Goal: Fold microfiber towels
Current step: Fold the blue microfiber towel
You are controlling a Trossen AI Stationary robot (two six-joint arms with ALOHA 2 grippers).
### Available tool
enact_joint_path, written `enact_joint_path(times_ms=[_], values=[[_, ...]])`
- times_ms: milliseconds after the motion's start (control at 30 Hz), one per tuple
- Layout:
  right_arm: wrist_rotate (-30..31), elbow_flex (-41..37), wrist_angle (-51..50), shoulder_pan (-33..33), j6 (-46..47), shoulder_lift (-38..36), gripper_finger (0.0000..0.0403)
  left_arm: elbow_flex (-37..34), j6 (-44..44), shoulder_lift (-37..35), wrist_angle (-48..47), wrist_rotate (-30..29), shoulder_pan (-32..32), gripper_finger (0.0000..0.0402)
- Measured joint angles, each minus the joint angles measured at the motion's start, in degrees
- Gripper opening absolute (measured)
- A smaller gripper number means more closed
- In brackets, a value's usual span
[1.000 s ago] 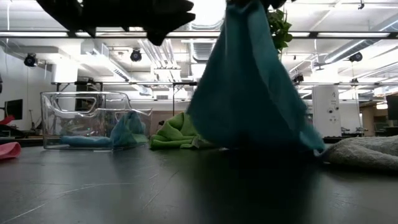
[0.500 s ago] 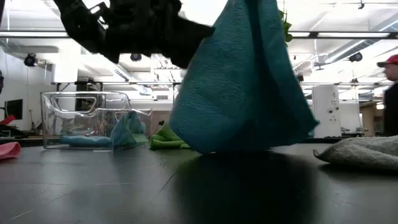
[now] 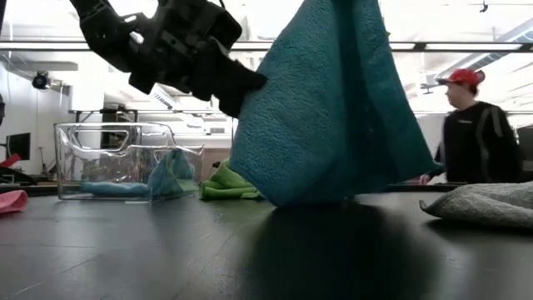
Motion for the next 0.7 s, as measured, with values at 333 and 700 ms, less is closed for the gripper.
enact_joint_path(times_ms=[333,700], values=[[0.0,0.0,-0.4,0.1,0.3,-4.2,0.0008,0.4,-4.3,-5.0,-1.3,1.1,-1.4,0.0001],[-2.3,0.1,0.3,1.4,3.3,-7.0,0.0008,2.8,-9.0,-28.4,-14.4,-7.1,-1.4,0.0000]])
